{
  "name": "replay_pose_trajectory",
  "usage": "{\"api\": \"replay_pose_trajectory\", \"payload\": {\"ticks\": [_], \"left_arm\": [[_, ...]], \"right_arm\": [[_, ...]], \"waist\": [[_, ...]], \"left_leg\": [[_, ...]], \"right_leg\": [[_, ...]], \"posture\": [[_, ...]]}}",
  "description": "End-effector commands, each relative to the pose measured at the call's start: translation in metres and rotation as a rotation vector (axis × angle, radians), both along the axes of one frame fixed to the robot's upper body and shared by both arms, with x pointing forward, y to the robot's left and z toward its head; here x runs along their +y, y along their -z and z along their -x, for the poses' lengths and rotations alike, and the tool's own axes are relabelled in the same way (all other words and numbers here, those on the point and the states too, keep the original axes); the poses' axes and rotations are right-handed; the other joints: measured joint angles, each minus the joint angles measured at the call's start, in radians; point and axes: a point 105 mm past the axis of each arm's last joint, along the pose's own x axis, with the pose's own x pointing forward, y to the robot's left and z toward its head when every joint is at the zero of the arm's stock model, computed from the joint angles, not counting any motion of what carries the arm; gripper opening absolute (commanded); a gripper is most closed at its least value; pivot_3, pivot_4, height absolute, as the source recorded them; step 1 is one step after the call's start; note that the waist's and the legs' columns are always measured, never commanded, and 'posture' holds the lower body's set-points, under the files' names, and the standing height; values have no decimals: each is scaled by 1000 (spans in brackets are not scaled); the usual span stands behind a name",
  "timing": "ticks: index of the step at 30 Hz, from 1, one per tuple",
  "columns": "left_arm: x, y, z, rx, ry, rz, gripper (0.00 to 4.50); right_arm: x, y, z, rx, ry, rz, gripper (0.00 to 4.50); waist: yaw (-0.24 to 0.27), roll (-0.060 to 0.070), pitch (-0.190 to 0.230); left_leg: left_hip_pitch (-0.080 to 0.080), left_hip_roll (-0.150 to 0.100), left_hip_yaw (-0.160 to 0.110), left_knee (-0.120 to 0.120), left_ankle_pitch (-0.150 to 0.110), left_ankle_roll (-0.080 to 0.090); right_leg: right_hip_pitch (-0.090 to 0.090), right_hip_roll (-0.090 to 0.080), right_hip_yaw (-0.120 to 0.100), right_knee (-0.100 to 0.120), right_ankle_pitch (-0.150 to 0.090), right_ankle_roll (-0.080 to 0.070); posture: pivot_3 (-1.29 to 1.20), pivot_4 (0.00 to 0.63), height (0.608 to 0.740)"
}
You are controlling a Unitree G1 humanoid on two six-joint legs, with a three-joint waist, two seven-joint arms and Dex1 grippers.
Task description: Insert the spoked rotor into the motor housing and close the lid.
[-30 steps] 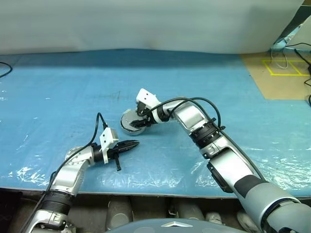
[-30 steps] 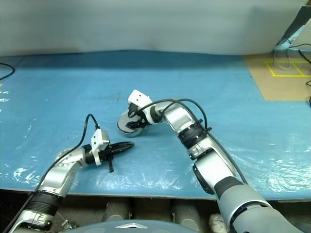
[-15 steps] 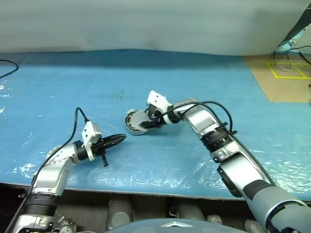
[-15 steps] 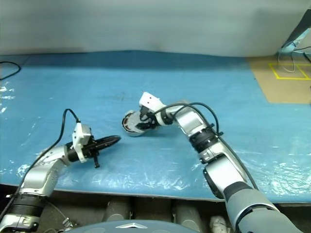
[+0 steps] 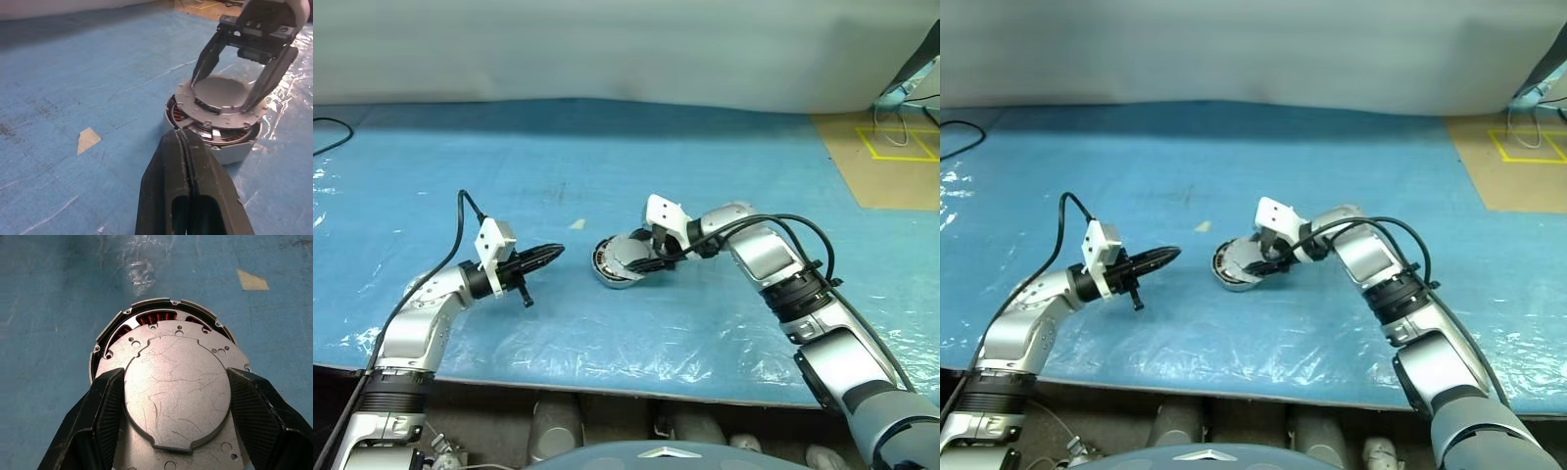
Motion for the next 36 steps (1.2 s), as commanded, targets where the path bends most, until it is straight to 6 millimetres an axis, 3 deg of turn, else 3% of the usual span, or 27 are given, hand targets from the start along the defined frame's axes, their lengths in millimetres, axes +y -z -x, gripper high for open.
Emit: {"api": "replay_pose_trajectory", "payload": {"ticks": [1,9,14,22,27,33,36], "left_arm": [[-12,-14,-1,-49,24,4,0],[-19,-19,0,-50,37,8,0],[-20,-19,1,-46,44,0,0],[-21,-19,1,-45,48,1,0],[-17,-19,1,-44,43,-2,0],[-17,-20,1,-45,38,12,0],[-16,-21,-1,-50,29,15,0]], "right_arm": [[-6,3,11,26,-65,13,2937],[22,-38,0,71,43,-201,2937],[31,-48,6,70,27,-223,2937],[33,-14,-6,66,105,-123,2937],[43,-22,-5,118,115,-189,2937],[59,-16,-10,100,113,-142,2937],[62,-4,-11,77,118,-76,2937]], "waist": [[-1,0,0],[-8,0,0],[-2,0,0],[-2,0,0],[-7,0,0],[-8,0,0],[-9,0,0]], "left_leg": [[0,0,0,0,0,0],[0,1,0,0,0,0],[-3,0,0,0,0,0],[-3,0,0,0,0,0],[-2,1,0,0,0,0],[-2,0,0,0,0,0],[-2,0,0,0,0,0]], "right_leg": [[0,0,0,0,0,0],[-2,2,0,1,0,0],[-4,2,0,1,0,0],[-4,2,0,1,0,0],[-4,3,0,1,0,0],[-4,2,0,2,0,0],[-4,2,0,1,0,0]], "posture": [[0,150,740],[0,150,740],[0,150,740],[0,150,740],[0,150,740],[0,150,740],[0,150,740]]}}
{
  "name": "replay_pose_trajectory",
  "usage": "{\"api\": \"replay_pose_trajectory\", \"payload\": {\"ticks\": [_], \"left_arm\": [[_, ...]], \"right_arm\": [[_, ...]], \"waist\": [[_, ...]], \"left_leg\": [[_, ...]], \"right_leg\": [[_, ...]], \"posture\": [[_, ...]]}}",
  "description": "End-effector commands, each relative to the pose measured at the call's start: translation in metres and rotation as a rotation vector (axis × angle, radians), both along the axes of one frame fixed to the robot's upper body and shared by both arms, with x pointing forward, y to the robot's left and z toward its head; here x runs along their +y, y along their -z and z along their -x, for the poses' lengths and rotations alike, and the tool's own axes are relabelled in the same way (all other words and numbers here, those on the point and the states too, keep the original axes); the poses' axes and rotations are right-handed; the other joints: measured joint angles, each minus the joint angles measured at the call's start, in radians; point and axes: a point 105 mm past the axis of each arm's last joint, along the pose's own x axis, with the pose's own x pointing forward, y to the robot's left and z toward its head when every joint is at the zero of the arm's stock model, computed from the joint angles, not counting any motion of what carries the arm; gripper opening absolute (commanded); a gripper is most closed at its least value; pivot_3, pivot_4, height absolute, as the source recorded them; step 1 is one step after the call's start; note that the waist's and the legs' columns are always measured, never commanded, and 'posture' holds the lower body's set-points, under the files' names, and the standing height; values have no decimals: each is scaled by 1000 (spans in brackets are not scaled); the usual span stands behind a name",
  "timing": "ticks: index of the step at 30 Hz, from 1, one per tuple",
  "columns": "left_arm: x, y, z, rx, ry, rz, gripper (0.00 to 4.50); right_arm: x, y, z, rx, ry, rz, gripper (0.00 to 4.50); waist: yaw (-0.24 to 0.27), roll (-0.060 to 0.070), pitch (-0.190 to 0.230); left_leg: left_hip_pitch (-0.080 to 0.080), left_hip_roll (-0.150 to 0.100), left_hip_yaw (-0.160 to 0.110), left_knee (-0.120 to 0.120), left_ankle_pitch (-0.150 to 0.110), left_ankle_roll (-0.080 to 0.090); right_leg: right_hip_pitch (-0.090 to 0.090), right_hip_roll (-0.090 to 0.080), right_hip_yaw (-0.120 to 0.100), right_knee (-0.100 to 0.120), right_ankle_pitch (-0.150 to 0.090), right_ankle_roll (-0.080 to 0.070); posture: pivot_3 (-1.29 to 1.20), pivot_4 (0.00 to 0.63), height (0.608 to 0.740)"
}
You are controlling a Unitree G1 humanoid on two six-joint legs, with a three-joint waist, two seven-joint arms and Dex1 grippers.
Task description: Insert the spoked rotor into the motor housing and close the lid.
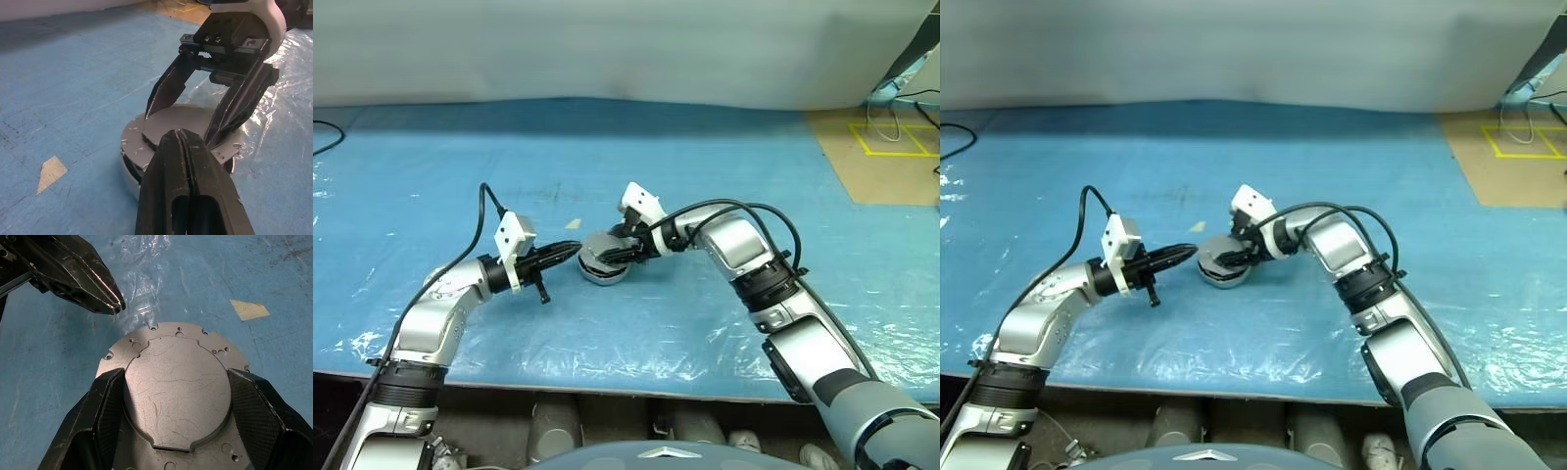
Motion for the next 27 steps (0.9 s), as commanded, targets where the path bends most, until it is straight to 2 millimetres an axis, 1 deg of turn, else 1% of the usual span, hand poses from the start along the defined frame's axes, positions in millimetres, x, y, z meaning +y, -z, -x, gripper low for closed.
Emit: {"api": "replay_pose_trajectory", "payload": {"ticks": [1,4,9,16,20,22,23,27], "left_arm": [[2,-12,-1,-53,-9,11,0],[3,-12,-1,-54,-16,16,0],[3,-10,1,-50,-23,21,0],[3,-10,1,-48,-27,32,0],[4,-10,1,-50,-30,34,0],[6,-9,0,-51,-35,30,0],[7,-9,-1,-51,-41,28,0],[11,-4,-8,-32,-84,7,0]], "right_arm": [[6,10,-2,-56,-20,85,2937],[3,23,-2,-41,-12,120,2937],[-3,37,-8,-22,41,153,2937],[-8,54,-14,-26,114,196,2937],[-12,65,-10,-29,114,215,2937],[-15,67,-8,-24,115,215,2937],[-16,68,-8,-22,117,210,2937],[-23,67,-10,-30,118,194,2937]], "waist": [[-2,0,0],[-7,0,0],[-19,0,0],[-19,0,0],[-19,1,-1],[-19,2,-2],[-19,3,-2],[-19,4,-3]], "left_leg": [[0,0,0,0,0,0],[1,0,0,0,0,0],[4,0,0,0,0,0],[9,0,0,0,0,0],[16,0,0,0,-1,1],[18,0,0,-1,-1,1],[18,0,0,-1,-1,2],[18,0,0,-1,-2,3]], "right_leg": [[0,0,0,0,0,0],[1,0,0,0,0,0],[7,0,0,1,0,0],[12,-1,1,1,0,0],[14,-1,1,2,0,0],[16,-1,2,2,-1,2],[17,-1,2,2,-3,5],[17,-1,3,2,-4,6]], "posture": [[0,150,740],[0,150,740],[0,150,740],[0,150,740],[0,150,740],[0,150,740],[0,150,740],[0,150,740]]}}
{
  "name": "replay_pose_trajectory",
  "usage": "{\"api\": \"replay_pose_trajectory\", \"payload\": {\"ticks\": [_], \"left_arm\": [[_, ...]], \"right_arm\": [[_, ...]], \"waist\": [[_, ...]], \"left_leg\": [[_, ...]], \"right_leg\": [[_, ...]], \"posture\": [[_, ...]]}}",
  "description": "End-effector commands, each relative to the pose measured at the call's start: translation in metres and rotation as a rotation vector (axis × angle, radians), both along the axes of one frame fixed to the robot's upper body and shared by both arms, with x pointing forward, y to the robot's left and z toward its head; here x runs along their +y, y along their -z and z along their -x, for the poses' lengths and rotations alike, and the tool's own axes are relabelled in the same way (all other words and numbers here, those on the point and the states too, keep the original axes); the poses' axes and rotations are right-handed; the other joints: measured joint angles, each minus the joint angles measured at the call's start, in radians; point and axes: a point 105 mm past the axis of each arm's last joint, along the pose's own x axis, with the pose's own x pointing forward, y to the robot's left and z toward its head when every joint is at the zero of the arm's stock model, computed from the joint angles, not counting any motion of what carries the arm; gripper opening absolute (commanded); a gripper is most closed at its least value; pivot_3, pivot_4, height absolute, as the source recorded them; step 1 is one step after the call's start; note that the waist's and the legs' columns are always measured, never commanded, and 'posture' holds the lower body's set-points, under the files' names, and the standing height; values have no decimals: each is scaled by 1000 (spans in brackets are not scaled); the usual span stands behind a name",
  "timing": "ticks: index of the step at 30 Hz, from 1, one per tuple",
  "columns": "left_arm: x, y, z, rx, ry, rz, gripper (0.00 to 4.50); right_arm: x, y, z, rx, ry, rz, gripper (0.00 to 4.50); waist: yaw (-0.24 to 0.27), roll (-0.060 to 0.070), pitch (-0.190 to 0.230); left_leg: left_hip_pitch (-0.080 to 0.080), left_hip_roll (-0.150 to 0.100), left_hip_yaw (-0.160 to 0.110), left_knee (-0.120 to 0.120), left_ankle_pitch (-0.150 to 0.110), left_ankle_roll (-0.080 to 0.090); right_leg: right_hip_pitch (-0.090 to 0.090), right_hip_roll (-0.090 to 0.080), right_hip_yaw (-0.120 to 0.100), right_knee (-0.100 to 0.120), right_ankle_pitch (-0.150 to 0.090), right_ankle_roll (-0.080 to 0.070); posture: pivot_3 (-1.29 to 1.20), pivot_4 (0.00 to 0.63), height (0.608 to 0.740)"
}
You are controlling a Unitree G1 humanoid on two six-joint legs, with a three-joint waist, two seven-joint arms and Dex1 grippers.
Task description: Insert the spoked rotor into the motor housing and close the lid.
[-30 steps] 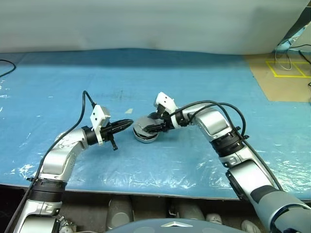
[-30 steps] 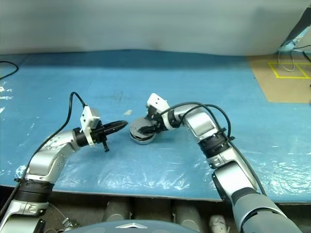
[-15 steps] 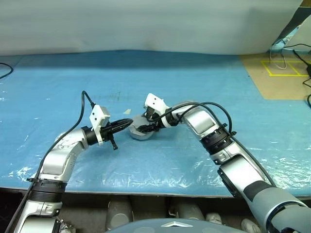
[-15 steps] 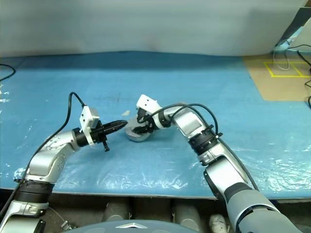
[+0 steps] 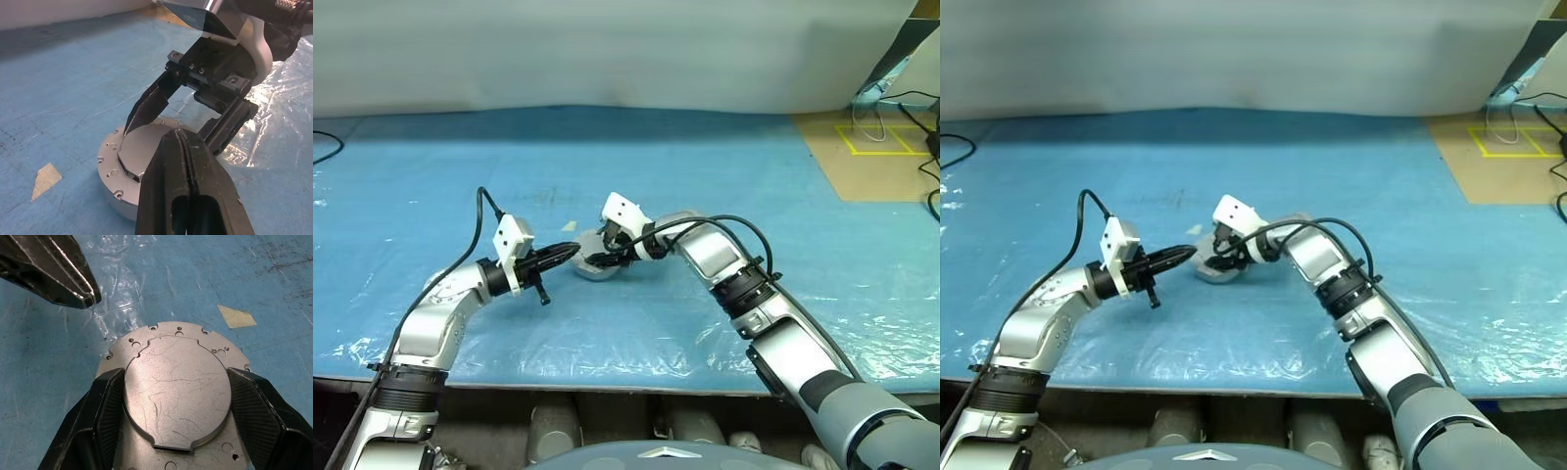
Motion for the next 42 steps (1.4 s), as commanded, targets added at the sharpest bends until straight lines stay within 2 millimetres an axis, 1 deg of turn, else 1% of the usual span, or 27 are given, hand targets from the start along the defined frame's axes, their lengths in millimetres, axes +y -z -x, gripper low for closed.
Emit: {"api": "replay_pose_trajectory", "payload": {"ticks": [1,3,6,7,9,12,18,19,24,28,30,33,35,39,42], "left_arm": [[6,-6,-9,-38,-50,-18,0],[3,-3,-13,-40,-59,-31,0],[-5,2,-16,-56,-50,-58,0],[-7,2,-17,-60,-43,-53,0],[-12,0,-20,-69,-32,-42,0],[-17,0,-22,-74,-11,-41,0],[-23,3,-22,-70,21,-44,0],[-24,5,-21,-66,27,-53,0],[-29,29,-21,-31,19,-134,0],[-36,31,-21,-33,15,-114,0],[-38,34,-25,-4,-7,-100,0],[-41,42,-24,20,8,-142,0],[-41,50,-22,25,23,-190,0],[-36,56,-21,35,25,-217,0],[-33,63,-20,49,25,-253,0]], "right_arm": [[-35,43,1,89,84,128,2937],[-41,45,7,98,51,132,2937],[-54,54,14,100,12,176,2937],[-56,56,17,98,-13,185,2937],[-62,59,24,96,-57,212,2937],[-67,63,27,94,-88,236,2937],[-65,61,23,75,-76,227,2937],[-65,61,23,75,-71,221,2937],[-60,56,18,95,-22,165,2937],[-62,58,15,69,-14,195,2937],[-60,57,16,76,-12,182,2937],[-59,55,17,84,-9,170,2937],[-59,53,16,86,-3,167,2937],[-59,45,9,66,39,138,2937],[-55,36,6,77,56,86,2937]], "waist": [[0,0,0],[6,1,-1],[18,2,-2],[23,1,-2],[31,1,-2],[35,0,-4],[32,0,-5],[32,0,-5],[27,0,-5],[27,-1,-6],[27,-1,-6],[28,-1,-6],[28,0,-7],[28,-1,-10],[28,-2,-11]], "left_leg": [[0,0,0,0,0,0],[0,0,0,0,0,0],[-2,-1,0,0,0,0],[-2,-2,0,0,0,0],[-4,-2,0,-1,0,0],[-5,-2,0,-3,1,-1],[-5,-2,0,-5,1,-1],[-5,-2,0,-5,1,-1],[-4,-2,0,-5,1,-1],[-4,-1,0,-5,0,0],[-4,-2,0,-5,-1,1],[-3,-2,0,-5,-1,2],[-2,-2,0,-6,-1,2],[-1,-2,0,-7,-1,2],[-2,-2,0,-9,-1,2]], "right_leg": [[0,0,0,0,0,0],[0,-1,0,0,0,0],[0,-3,0,-3,0,-1],[1,-4,0,-4,2,-4],[0,-5,0,-5,2,-4],[-1,-4,0,-5,1,-3],[-1,-4,0,-5,0,-2],[-1,-4,0,-5,0,-2],[-1,-4,0,-5,0,-1],[-1,-4,0,-5,0,-1],[-1,-4,0,-5,0,-1],[0,-4,0,-5,-1,0],[1,-5,0,-5,-4,5],[2,-5,0,-6,-4,6],[2,-5,0,-6,-4,6]], "posture": [[0,150,740],[0,150,740],[0,150,740],[0,150,740],[0,150,740],[0,150,740],[0,150,740],[0,150,740],[0,150,740],[0,150,740],[0,150,740],[0,150,740],[0,150,740],[0,150,740],[0,150,740]]}}
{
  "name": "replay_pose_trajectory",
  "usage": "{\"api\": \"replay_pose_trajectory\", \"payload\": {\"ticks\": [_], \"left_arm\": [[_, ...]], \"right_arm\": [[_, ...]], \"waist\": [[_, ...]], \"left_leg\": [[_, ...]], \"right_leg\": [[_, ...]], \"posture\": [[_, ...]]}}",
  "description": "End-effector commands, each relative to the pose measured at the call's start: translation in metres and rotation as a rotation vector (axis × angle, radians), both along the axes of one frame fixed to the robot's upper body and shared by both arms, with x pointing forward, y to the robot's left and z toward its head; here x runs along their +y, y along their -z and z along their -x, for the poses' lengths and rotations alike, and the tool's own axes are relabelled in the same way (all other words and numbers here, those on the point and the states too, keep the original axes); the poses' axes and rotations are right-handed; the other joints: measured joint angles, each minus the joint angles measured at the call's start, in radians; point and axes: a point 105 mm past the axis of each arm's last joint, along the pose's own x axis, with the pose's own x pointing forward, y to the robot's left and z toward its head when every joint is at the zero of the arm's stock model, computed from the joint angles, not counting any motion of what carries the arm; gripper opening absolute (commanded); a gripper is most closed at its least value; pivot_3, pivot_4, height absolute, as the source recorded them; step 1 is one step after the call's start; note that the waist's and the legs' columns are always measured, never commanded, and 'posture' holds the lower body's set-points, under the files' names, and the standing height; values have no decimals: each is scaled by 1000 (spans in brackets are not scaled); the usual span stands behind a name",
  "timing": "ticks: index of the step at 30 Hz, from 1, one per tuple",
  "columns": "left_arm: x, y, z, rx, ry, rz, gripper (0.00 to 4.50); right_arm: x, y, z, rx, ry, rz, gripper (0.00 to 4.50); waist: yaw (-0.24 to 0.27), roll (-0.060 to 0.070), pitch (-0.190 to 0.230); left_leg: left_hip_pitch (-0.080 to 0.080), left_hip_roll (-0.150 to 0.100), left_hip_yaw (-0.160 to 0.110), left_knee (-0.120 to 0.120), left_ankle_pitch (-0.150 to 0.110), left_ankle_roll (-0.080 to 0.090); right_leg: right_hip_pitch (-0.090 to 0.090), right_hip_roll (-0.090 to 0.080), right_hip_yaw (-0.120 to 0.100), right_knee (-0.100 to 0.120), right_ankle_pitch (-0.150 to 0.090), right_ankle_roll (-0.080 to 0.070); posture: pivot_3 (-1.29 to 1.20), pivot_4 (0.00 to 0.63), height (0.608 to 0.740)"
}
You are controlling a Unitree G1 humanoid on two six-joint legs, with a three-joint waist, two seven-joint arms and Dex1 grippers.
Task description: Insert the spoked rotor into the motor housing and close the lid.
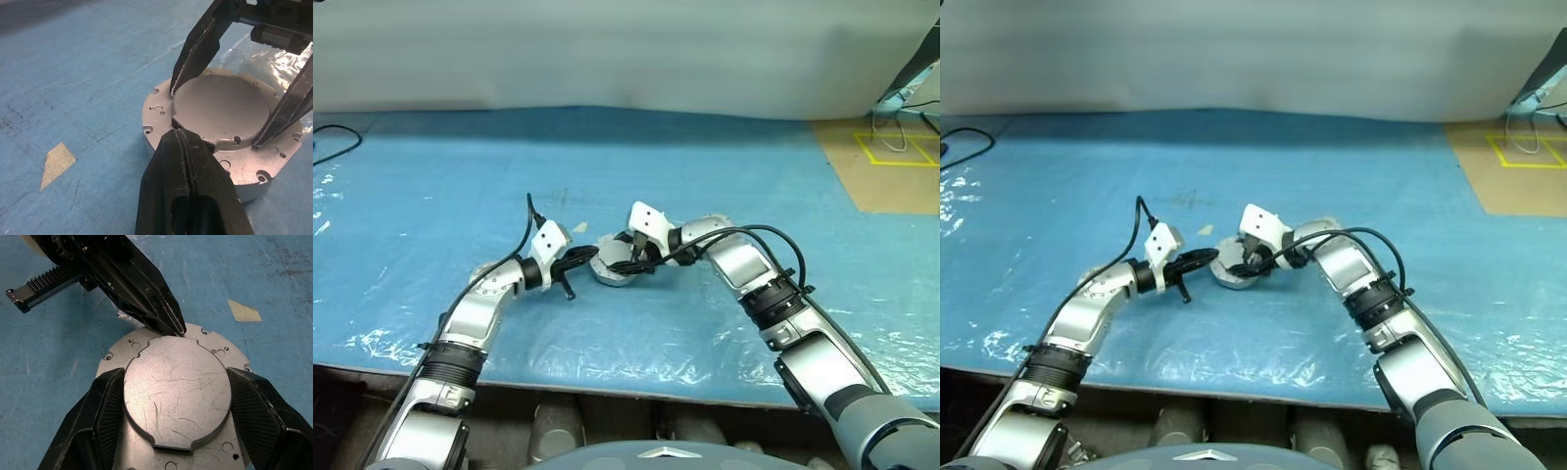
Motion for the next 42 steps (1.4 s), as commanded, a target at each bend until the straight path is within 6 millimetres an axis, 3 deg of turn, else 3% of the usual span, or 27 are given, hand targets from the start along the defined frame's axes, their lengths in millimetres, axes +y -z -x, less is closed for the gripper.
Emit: {"api": "replay_pose_trajectory", "payload": {"ticks": [1,10,17,35,36,39,42], "left_arm": [[0,24,8,69,29,-73,0],[-4,19,2,85,-16,-1,0],[-1,-11,-1,63,-27,193,0],[-8,25,13,46,80,-42,0],[-8,26,14,41,85,-52,0],[-7,28,14,42,85,-57,0],[-5,30,13,44,82,-57,0]], "right_arm": [[-21,30,-3,116,128,68,2937],[-17,29,0,119,117,67,2937],[-18,27,1,121,112,58,2937],[-15,21,-1,56,73,36,2937],[-14,17,0,54,62,14,3653],[-14,10,0,42,57,-17,4482],[-13,-7,1,58,39,-101,4482]], "waist": [[0,0,0],[0,0,-1],[-1,0,-1],[-2,0,-1],[-2,0,-1],[0,0,-1],[2,0,-1]], "left_leg": [[0,0,0,0,0,0],[0,-1,0,-4,0,0],[-1,-1,0,-5,0,0],[-2,-1,1,-8,0,0],[-1,-1,1,-8,0,0],[-2,-1,1,-8,0,0],[-3,-1,2,-9,0,0]], "right_leg": [[0,0,0,0,0,0],[-1,0,0,-2,0,0],[-4,0,0,-2,-1,1],[-6,0,0,-4,-1,0],[-6,0,0,-5,-1,0],[-6,0,0,-5,-1,0],[-6,0,0,-7,2,-5]], "posture": [[0,150,740],[0,150,740],[0,150,740],[0,150,740],[0,150,740],[0,150,740],[0,150,740]]}}
